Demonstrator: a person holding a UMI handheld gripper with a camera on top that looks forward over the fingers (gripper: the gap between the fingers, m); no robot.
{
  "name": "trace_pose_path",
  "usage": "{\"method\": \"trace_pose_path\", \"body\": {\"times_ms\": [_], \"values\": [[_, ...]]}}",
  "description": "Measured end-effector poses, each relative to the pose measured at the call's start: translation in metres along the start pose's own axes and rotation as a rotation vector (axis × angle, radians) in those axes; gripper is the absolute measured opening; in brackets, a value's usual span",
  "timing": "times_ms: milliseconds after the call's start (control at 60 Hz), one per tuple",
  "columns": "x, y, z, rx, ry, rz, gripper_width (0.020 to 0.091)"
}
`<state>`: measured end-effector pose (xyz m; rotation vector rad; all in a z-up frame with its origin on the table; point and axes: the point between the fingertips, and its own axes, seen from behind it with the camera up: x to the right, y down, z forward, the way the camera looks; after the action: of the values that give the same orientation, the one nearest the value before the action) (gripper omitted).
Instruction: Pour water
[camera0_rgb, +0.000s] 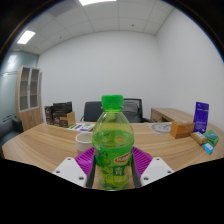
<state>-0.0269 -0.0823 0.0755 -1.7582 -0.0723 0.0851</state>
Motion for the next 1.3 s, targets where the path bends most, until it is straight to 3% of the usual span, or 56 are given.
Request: {"method": "trace_pose_path", "body": {"times_ms": [183, 200, 283, 317, 417, 617, 950, 1300], "values": [[0.004, 0.0, 0.003, 0.004, 0.025, -0.001, 0.0409], [0.006, 0.0, 0.003, 0.002, 0.033, 0.0, 0.0354], [0.01, -0.001, 0.004, 0.008, 0.066, -0.004, 0.0341], [0.009, -0.001, 0.004, 0.009, 0.068, -0.011, 0.0294], [0.005, -0.003, 0.005, 0.012, 0.082, -0.032, 0.0293], [0.027, -0.014, 0.008, -0.075, 0.1, -0.136, 0.0294], [0.068, -0.028, 0.069, -0.307, 0.102, -1.13, 0.0293], [0.056, -0.065, 0.105, -0.267, 0.105, -1.83, 0.0305]]}}
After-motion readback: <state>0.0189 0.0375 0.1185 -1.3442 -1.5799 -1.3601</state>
